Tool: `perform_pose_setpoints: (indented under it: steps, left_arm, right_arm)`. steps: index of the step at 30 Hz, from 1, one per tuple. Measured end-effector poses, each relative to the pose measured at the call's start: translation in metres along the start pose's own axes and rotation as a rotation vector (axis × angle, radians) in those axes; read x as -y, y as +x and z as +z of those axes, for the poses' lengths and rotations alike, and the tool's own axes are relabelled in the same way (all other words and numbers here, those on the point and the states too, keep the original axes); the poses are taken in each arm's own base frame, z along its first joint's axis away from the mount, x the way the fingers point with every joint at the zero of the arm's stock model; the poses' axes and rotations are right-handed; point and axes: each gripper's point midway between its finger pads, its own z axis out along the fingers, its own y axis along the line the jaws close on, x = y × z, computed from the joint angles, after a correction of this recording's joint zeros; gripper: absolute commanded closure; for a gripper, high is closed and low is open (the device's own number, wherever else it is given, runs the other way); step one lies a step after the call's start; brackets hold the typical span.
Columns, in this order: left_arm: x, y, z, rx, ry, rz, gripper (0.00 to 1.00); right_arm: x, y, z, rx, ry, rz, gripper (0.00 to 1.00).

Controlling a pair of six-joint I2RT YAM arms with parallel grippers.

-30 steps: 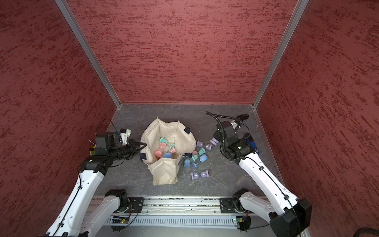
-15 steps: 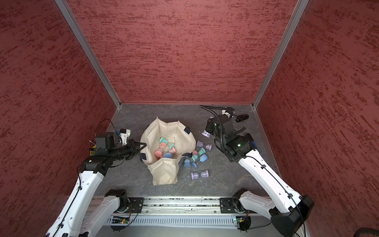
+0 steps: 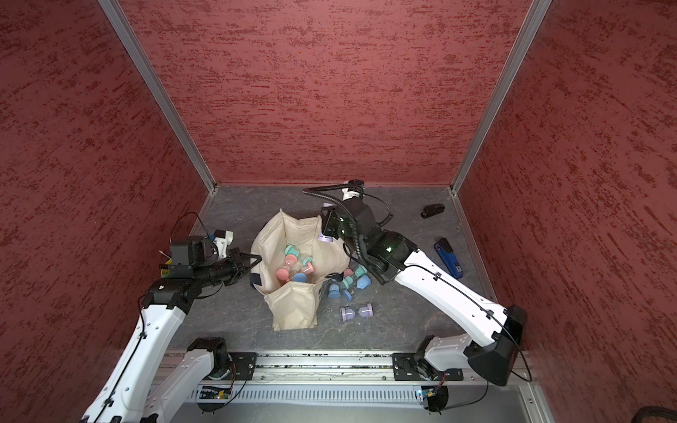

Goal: Put the hourglass into the canvas bag
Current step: Place the hourglass in the canvas bag.

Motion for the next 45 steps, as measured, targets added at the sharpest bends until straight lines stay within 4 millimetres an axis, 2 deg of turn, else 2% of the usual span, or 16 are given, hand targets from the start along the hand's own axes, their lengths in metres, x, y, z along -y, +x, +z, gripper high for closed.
perform_pose_setpoints:
  steps: [4,7,12,15,24,33,41,45]
  left_arm:
    - [0.000,0.000,0.001,-0.005,0.000,-0.003,1.00]
    - [0.000,0.000,0.001,-0.006,0.002,-0.002,1.00]
    - [0.000,0.001,0.001,-0.007,0.003,-0.002,1.00]
    - [0.000,0.001,0.001,-0.007,0.003,-0.002,1.00]
    - [0.000,0.000,0.001,-0.007,0.003,-0.003,1.00]
    - [0.000,0.000,0.001,-0.008,0.003,-0.003,1.00]
    - [0.000,0.000,0.001,-0.008,0.003,-0.003,1.00]
    - [0.000,0.000,0.001,-0.008,0.003,-0.003,1.00]
  right_arm:
    - [-0.028,0.022,0.021,-0.051,-0.042,-0.044,0.90]
    - [-0.040,0.042,0.040,-0.101,-0.052,-0.070,0.90]
    - [-0.041,0.086,0.069,-0.202,-0.037,-0.107,0.91]
    - [-0.037,0.108,0.080,-0.254,-0.022,-0.125,0.91]
    - [-0.025,0.153,0.095,-0.397,-0.001,-0.147,0.91]
    - [-0.003,0.205,0.110,-0.554,0.057,-0.130,0.91]
    - [0.002,0.233,0.108,-0.631,0.026,-0.047,0.91]
    - [0.004,0.240,0.107,-0.652,0.023,-0.025,0.90]
